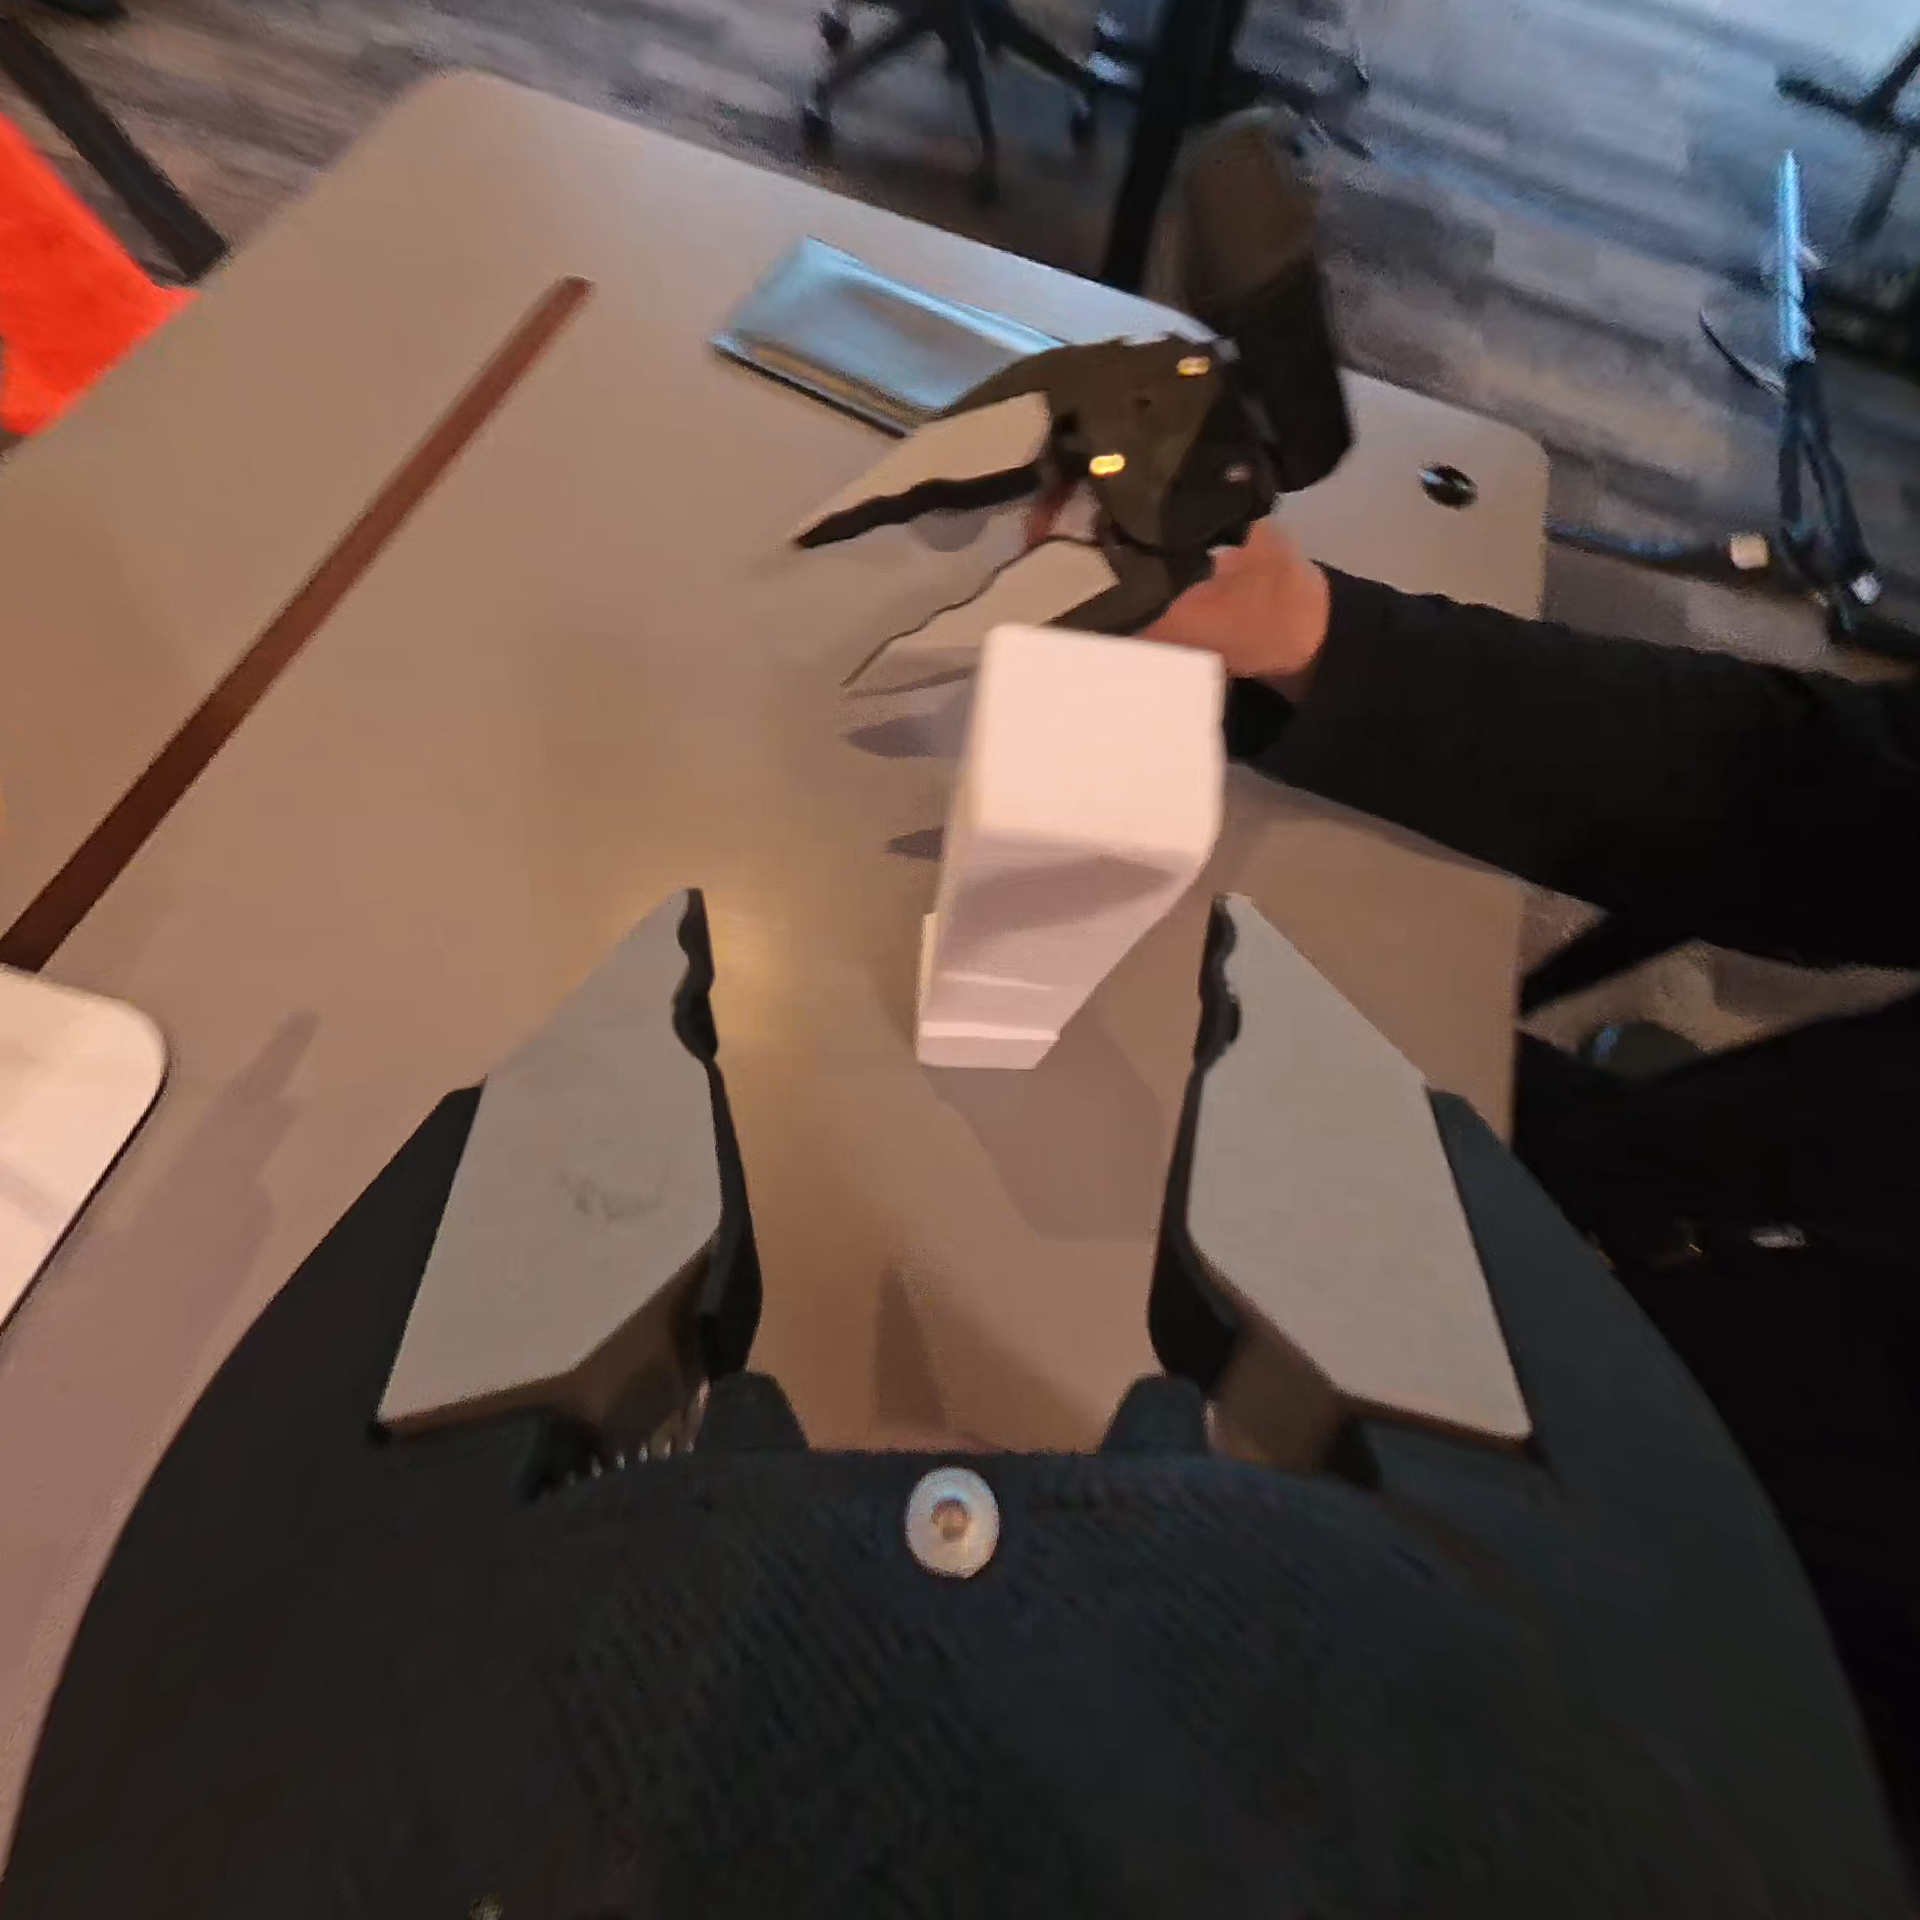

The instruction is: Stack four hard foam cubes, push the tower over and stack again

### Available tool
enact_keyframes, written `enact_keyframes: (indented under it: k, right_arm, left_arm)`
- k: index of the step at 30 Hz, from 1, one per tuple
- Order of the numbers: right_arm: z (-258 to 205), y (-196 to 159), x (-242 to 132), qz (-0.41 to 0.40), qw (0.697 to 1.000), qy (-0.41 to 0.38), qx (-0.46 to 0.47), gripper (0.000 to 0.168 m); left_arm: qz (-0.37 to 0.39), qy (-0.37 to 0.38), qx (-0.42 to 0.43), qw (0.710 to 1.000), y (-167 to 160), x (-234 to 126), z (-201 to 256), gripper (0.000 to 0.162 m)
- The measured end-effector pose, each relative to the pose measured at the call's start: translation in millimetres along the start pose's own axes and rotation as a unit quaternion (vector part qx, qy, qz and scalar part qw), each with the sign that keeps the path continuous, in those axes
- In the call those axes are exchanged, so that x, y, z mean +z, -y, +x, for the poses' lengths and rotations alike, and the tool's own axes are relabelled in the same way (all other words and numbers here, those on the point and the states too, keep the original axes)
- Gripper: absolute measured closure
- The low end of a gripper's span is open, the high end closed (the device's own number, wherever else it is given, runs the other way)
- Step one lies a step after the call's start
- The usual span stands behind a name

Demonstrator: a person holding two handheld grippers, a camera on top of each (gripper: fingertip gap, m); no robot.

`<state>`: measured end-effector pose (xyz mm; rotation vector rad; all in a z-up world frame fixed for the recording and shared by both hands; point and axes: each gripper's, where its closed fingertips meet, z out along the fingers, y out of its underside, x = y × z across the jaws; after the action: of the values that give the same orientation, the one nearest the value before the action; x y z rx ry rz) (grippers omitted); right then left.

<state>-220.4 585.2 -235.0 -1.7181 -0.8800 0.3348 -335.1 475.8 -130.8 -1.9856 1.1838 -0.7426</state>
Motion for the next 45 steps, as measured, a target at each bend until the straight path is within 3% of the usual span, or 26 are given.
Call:
enact_keyframes:
  k: [3, 5, 7, 11, 12, 13, 18, 21, 27, 33, 38, 45]
  right_arm:
    - [-4, 4, -8, 0.015, 0.999, 0.03, -0.031, 0.135]
    - [-17, 3, -14, 0.023, 0.995, 0.073, -0.064, 0.161]
    - [-39, -2, -22, 0.022, 0.985, 0.134, -0.111, 0.168]
    - [-86, -23, -44, 0.006, 0.95, 0.246, -0.192, 0.168]
    - [-93, -29, -49, -0.003, 0.944, 0.263, -0.199, 0.168]
    - [-99, -34, -53, -0.01, 0.94, 0.274, -0.204, 0.168]
    - [-124, -48, -65, -0.066, 0.907, 0.316, -0.269, 0.168]
    - [-131, -42, -61, -0.105, 0.884, 0.33, -0.315, 0.168]
    - [-148, 4, -32, -0.15, 0.836, 0.343, -0.401, 0.168]
    - [-166, 24, 1, -0.194, 0.797, 0.343, -0.458, 0.168]
    - [-170, 41, 12, -0.164, 0.817, 0.328, -0.445, 0.168]
    - [-150, 67, 16, 0.002, 0.92, 0.235, -0.315, 0.168]
  left_arm:
    - [0.029, 0.045, -0.046, 0.997, -37, -8, -34, 0.072]
    - [0.02, 0.057, -0.102, 0.993, -76, -2, -55, 0.072]
    - [-0.001, 0.086, -0.142, 0.986, -116, 6, -77, 0.082]
    - [-0.012, 0.187, -0.145, 0.972, -173, 4, -113, 0.124]
    - [-0.011, 0.206, -0.136, 0.969, -182, 1, -118, 0.148]
    - [-0.016, 0.215, -0.125, 0.969, -191, -3, -120, 0.162]
    - [-0.093, 0.29, -0.125, 0.944, -224, -30, -142, 0.162]
    - [-0.072, 0.291, -0.137, 0.944, -216, -33, -142, 0.162]
    - [-0.02, 0.279, -0.148, 0.949, -198, -37, -136, 0.159]
    - [0.001, 0.289, -0.18, 0.94, -203, -58, -146, 0.151]
    - [0.013, 0.306, -0.198, 0.931, -209, -74, -155, 0.148]
    - [-0.004, 0.294, -0.225, 0.929, -224, -75, -159, 0.146]
